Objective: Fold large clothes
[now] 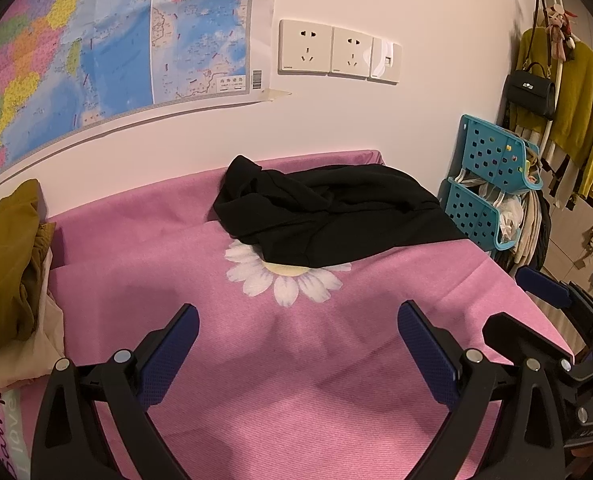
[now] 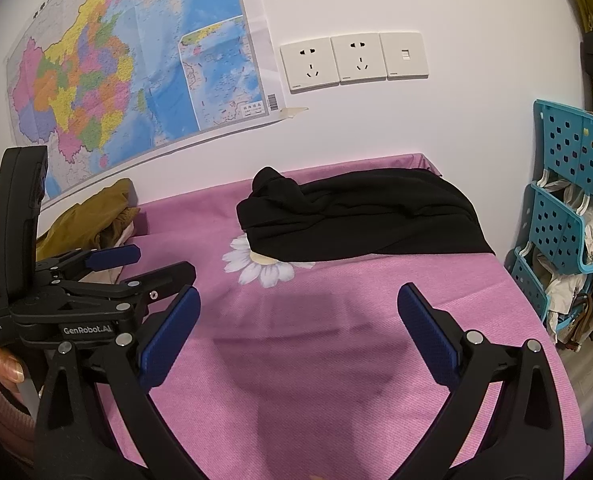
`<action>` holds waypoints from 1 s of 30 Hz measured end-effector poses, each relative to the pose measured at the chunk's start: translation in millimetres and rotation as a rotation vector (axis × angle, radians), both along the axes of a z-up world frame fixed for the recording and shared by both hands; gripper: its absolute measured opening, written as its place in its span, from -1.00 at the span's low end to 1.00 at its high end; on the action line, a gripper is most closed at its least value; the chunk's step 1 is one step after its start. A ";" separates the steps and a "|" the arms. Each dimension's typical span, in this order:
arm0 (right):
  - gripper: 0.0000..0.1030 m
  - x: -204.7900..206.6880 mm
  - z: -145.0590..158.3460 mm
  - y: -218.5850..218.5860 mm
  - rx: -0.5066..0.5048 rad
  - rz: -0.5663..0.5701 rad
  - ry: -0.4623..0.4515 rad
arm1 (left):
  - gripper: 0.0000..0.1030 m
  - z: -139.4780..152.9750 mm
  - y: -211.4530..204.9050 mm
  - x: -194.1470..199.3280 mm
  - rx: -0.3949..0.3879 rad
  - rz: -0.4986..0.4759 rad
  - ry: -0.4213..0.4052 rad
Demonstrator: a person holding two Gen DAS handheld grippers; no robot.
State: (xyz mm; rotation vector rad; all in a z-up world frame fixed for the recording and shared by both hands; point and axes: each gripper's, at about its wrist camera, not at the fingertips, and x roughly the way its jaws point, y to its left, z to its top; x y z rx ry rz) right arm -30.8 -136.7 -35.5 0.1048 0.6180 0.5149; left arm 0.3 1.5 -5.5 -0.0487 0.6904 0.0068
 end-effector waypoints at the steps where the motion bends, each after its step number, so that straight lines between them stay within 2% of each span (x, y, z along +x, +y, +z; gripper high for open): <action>1: 0.89 0.0 0.0 0.0 -0.001 -0.002 0.001 | 0.86 -0.5 -0.1 0.0 0.000 0.002 0.000; 30: 0.89 20.7 -2.0 12.6 -0.045 0.037 0.004 | 0.86 -7.5 6.5 15.7 -0.002 0.017 0.049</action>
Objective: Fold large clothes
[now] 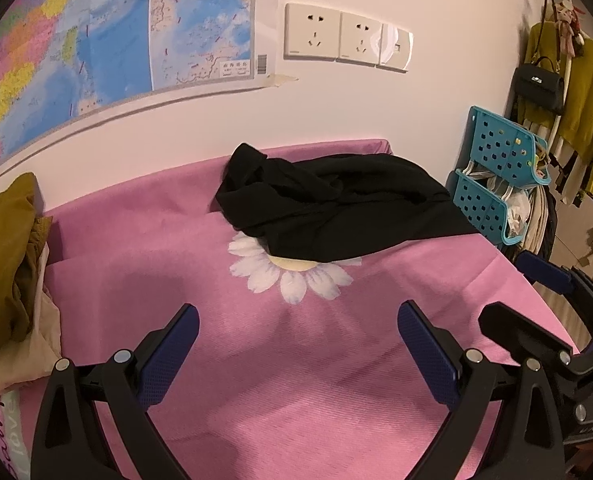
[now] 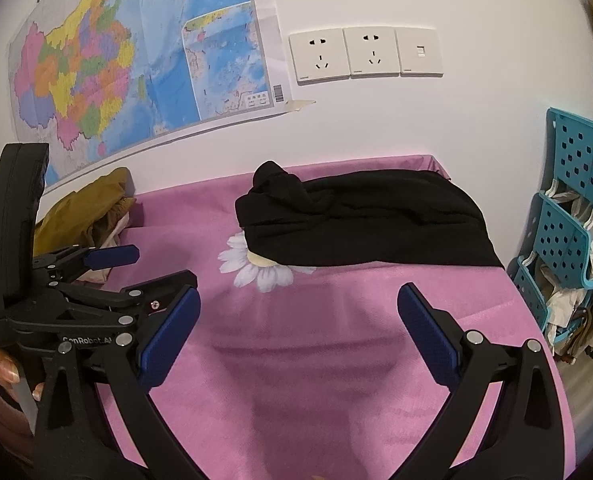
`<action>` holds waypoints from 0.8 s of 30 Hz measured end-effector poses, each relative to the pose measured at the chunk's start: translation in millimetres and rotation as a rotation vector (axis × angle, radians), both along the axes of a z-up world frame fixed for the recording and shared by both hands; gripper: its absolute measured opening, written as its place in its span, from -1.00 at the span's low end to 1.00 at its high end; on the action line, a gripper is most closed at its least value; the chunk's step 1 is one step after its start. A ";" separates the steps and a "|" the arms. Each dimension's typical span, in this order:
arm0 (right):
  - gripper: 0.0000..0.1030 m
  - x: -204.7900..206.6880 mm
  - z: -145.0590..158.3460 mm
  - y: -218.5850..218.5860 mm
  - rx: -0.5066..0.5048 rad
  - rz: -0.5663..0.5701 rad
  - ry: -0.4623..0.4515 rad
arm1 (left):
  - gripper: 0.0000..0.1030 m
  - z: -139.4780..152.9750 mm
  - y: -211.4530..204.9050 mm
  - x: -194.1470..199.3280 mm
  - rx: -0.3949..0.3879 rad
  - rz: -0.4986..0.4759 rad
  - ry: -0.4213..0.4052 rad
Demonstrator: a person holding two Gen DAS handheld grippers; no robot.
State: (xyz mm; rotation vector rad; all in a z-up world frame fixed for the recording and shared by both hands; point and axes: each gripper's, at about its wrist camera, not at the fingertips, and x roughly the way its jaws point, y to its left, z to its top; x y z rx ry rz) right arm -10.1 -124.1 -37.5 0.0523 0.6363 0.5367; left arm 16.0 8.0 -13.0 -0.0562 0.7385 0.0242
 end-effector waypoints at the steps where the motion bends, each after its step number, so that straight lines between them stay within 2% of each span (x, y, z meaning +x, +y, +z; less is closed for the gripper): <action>1: 0.89 2.4 -0.3 1.2 -0.006 0.006 0.001 | 0.86 -1.3 2.1 2.2 -0.002 0.004 0.006; 8: 0.89 40.3 -5.9 20.9 -0.114 0.077 0.012 | 0.86 -15.9 23.9 23.6 -0.018 0.043 0.056; 11: 0.89 69.7 -11.2 38.3 -0.194 0.115 0.004 | 0.86 -20.5 35.3 36.0 -0.011 0.063 0.071; 15: 0.88 111.4 -22.0 61.0 -0.252 0.159 0.024 | 0.87 -26.0 50.1 51.2 -0.006 0.097 0.077; 17: 0.67 134.1 -28.3 73.7 -0.266 0.171 0.046 | 0.86 -30.3 57.2 58.8 -0.006 0.118 0.089; 21: 0.48 172.1 -41.5 101.3 -0.312 0.211 0.068 | 0.87 -36.4 66.9 69.0 -0.009 0.140 0.103; 22: 0.35 180.1 -46.0 108.2 -0.326 0.222 0.069 | 0.87 -37.3 68.2 70.6 -0.011 0.142 0.103; 23: 0.09 185.7 -49.0 113.4 -0.340 0.225 0.068 | 0.87 -38.9 70.1 73.1 -0.012 0.147 0.106; 24: 0.06 192.6 -54.0 119.4 -0.363 0.234 0.070 | 0.87 -40.1 71.3 75.0 -0.013 0.151 0.110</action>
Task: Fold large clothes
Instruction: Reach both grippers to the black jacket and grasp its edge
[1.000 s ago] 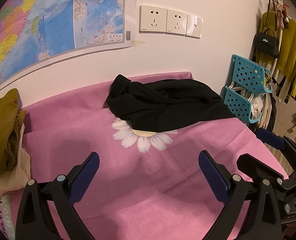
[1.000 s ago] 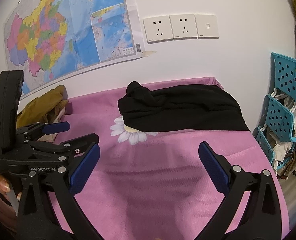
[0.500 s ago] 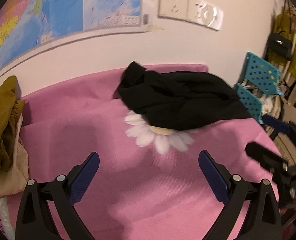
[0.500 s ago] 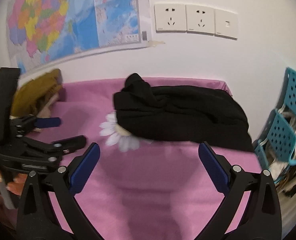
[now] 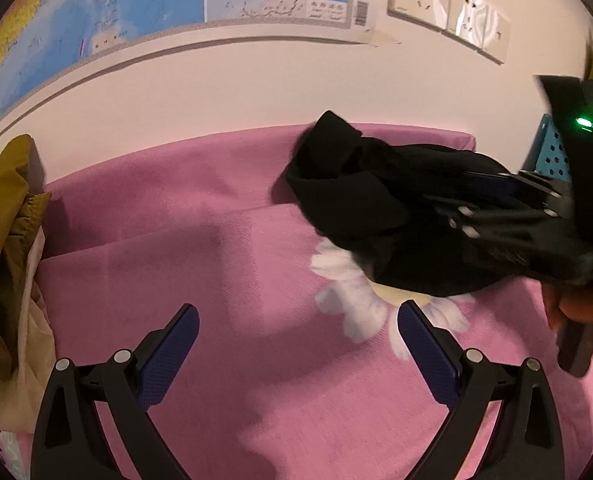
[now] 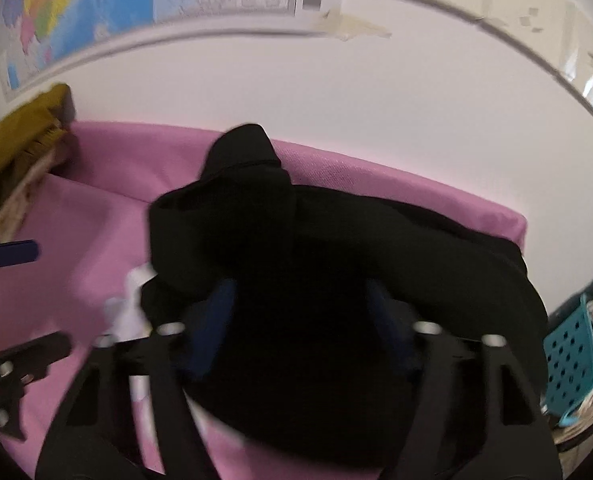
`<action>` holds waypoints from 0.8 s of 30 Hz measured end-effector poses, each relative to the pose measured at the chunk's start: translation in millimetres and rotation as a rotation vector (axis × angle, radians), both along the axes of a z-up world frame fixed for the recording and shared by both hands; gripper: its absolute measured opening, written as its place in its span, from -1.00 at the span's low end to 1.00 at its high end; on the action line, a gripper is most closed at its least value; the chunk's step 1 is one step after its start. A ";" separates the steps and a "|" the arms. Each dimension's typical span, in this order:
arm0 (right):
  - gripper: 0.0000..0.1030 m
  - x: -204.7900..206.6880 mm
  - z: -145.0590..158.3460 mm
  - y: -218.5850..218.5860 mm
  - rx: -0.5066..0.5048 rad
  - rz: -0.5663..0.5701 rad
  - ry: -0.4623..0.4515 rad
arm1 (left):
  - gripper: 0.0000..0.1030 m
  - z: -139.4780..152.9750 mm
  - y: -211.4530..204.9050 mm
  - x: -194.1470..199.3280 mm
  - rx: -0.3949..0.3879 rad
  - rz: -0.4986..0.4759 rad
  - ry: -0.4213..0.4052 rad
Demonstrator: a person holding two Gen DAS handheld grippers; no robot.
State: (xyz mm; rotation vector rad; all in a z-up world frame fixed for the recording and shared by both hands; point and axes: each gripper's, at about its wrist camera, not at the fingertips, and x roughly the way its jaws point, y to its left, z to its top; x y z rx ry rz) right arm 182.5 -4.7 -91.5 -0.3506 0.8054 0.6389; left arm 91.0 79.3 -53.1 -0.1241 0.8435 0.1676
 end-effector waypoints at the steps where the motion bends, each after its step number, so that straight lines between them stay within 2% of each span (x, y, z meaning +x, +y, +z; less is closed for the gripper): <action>1: 0.03 6.2 -4.3 3.6 -0.017 0.008 0.005 | 0.87 -1.0 1.6 2.0 -0.005 0.002 0.001; 2: -0.21 10.1 -5.8 4.8 -0.019 0.015 0.008 | 0.87 -2.6 3.1 3.0 -0.008 0.006 0.007; 3: -0.33 11.6 -5.4 4.2 -0.022 0.026 0.006 | 0.87 -3.7 3.5 3.9 -0.009 0.007 0.012; 4: -0.55 11.6 -1.7 0.2 -0.023 0.040 -0.003 | 0.87 -4.9 4.6 4.9 -0.009 0.007 0.014; 5: -0.62 10.5 3.0 -5.2 -0.014 0.045 -0.006 | 0.87 -5.3 4.8 5.1 -0.005 0.008 0.015; 10: -0.63 -0.4 41.4 -54.6 0.034 0.036 -0.042 | 0.87 -6.9 7.5 7.0 0.010 0.002 0.013; 12: -0.52 0.0 44.9 -67.4 0.034 0.043 0.011 | 0.87 -6.9 8.0 9.4 0.015 -0.001 0.012; 13: -0.31 -1.3 43.8 -71.0 0.009 0.045 0.021 | 0.87 -7.3 8.4 11.1 0.018 -0.002 0.012; 14: -0.01 -0.7 43.7 -70.4 -0.011 0.052 0.002 | 0.87 -7.9 8.5 13.1 0.020 -0.003 0.012; 15: 0.16 -4.6 43.4 -68.3 -0.032 0.071 -0.024 | 0.87 -8.8 8.6 14.7 0.021 -0.003 0.013; 16: 0.46 -7.3 43.6 -64.9 -0.047 0.082 -0.049 | 0.87 -9.0 8.4 15.0 0.019 -0.002 0.015; 17: 0.63 -7.9 44.7 -60.6 -0.046 0.091 -0.072 | 0.87 -10.0 8.4 16.2 0.013 -0.003 0.018; 20: 0.67 -6.5 42.2 -42.5 -0.003 0.153 -0.075 | 0.87 -13.0 7.9 18.0 0.015 -0.006 0.026; 24: 0.63 6.6 28.4 -12.1 -0.029 0.193 -0.077 | 0.87 -15.8 7.3 19.3 0.014 -0.011 0.035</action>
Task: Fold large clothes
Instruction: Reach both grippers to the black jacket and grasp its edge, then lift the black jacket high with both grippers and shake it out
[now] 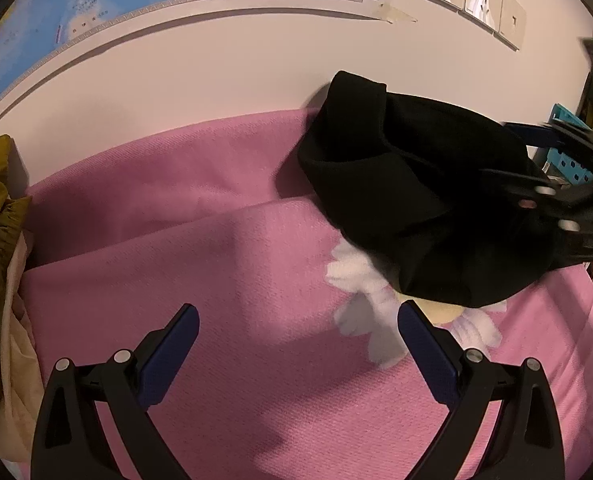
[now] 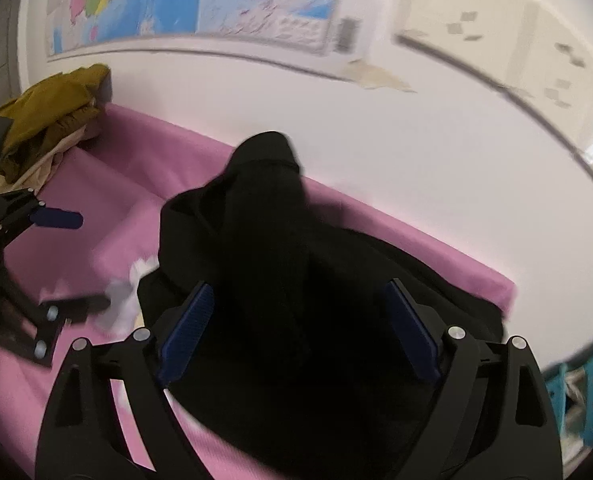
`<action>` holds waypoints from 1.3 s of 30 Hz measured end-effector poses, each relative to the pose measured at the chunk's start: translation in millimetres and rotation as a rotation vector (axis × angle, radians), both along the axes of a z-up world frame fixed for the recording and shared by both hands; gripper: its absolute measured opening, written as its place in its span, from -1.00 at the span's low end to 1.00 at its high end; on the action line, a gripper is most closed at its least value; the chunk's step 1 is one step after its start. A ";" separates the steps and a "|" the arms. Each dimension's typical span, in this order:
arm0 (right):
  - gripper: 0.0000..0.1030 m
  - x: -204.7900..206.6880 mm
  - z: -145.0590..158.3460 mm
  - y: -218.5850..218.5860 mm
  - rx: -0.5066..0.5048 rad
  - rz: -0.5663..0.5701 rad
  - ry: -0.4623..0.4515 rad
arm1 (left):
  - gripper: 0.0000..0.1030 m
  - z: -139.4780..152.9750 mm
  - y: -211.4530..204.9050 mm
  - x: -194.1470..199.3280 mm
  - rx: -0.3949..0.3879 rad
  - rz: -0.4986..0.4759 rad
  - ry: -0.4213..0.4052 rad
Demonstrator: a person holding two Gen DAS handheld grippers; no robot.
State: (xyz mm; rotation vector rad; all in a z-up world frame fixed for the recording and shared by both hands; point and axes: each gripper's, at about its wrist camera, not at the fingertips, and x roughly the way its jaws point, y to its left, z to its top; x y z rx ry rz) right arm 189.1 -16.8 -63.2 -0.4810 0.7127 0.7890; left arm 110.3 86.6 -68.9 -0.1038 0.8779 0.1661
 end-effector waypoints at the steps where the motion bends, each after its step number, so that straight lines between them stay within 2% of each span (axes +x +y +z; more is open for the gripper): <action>1: 0.41 5.6 -3.8 9.1 -0.011 0.000 0.004 | 0.87 -0.6 0.0 0.0 0.000 -0.001 0.000; 2: -0.13 11.4 -6.3 14.5 -0.008 0.010 0.021 | 0.87 -1.8 0.3 1.0 0.001 -0.002 0.004; 3: -0.40 15.8 -5.9 15.4 0.002 0.010 0.039 | 0.87 -3.1 0.5 1.8 0.001 -0.003 0.009; 4: -0.74 20.1 -3.6 13.3 0.018 0.006 0.062 | 0.87 -3.7 1.5 2.0 -0.005 -0.007 0.011; 9: -0.81 32.5 63.5 -36.0 0.203 -0.091 0.005 | 0.87 -1.9 1.7 5.8 -0.036 -0.045 -0.021; 13: -0.82 30.7 115.5 -85.5 0.309 -0.186 -0.041 | 0.86 11.1 -22.7 11.4 0.012 -0.113 -0.078; 17: -0.84 27.3 135.6 -119.5 0.365 -0.238 -0.040 | 0.87 16.4 -46.5 20.8 0.009 -0.199 -0.128; 21: -0.85 17.0 148.3 -152.5 0.425 -0.271 -0.046 | 0.87 6.5 -46.0 44.2 -0.062 -0.168 -0.110; 23: -0.86 11.9 151.3 -163.1 0.443 -0.284 -0.057 | 0.83 0.2 -56.5 57.6 -0.043 -0.196 -0.085; 24: -0.86 9.9 153.5 -168.3 0.448 -0.291 -0.070 | 0.73 -2.9 -63.6 66.1 -0.033 -0.220 -0.052; 26: -0.87 7.3 160.1 -188.6 0.479 -0.316 -0.080 | 0.01 -6.6 -72.7 77.8 -0.068 -0.260 -0.018; 27: -0.87 6.1 161.9 -194.0 0.493 -0.325 -0.082 | -0.18 -5.3 -76.8 83.3 -0.062 -0.268 -0.021; 28: -0.88 4.8 164.5 -201.2 0.500 -0.335 -0.091 | -0.85 -0.4 -84.1 90.3 -0.071 -0.296 -0.024; 29: -0.88 3.5 168.3 -208.6 0.504 -0.350 -0.099 | -0.94 5.8 -90.1 96.1 -0.097 -0.327 -0.019; 31: -0.92 -0.3 180.2 -221.1 0.513 -0.370 -0.129 | -0.94 24.2 -103.3 105.2 -0.056 -0.328 -0.046; 33: -0.92 -5.3 204.4 -233.8 0.503 -0.399 -0.167 | -0.95 48.5 -111.7 112.9 -0.044 -0.331 -0.088; 36: -0.93 -16.2 247.0 -245.7 0.505 -0.420 -0.245 | -0.95 101.5 -120.0 120.0 -0.017 -0.307 -0.203; 37: -0.93 -22.5 264.2 -253.9 0.525 -0.433 -0.274 | -0.95 128.9 -119.7 120.8 -0.041 -0.313 -0.263; 39: -0.93 -34.7 293.0 -267.1 0.560 -0.437 -0.323 | -0.95 165.6 -123.3 120.4 -0.069 -0.331 -0.311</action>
